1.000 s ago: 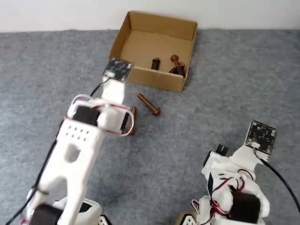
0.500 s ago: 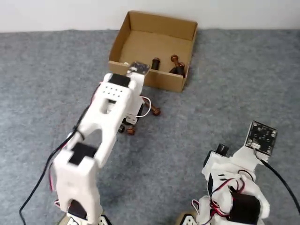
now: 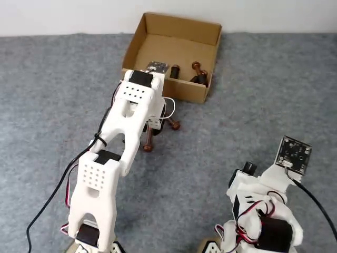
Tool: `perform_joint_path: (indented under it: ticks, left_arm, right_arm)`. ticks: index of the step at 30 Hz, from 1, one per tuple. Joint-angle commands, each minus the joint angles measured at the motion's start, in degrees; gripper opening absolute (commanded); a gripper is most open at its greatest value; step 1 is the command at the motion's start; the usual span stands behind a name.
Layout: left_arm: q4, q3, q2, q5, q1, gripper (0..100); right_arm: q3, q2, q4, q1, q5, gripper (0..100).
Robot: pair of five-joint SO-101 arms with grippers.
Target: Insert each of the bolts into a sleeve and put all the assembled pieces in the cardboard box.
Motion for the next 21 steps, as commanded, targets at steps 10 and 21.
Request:
perform_joint_path:
  ticks: [10, 21]
  left_arm:
    - [0.53, 2.51, 4.75, 0.53, -1.05, 12]
    - [-2.90, 2.42, 9.67, 0.62, -1.23, 1]
  right_arm:
    - [-0.26, 0.04, -1.36, 0.31, 1.05, 0.9]
    - [0.09, 0.04, -1.45, 0.31, 1.05, 0.9]
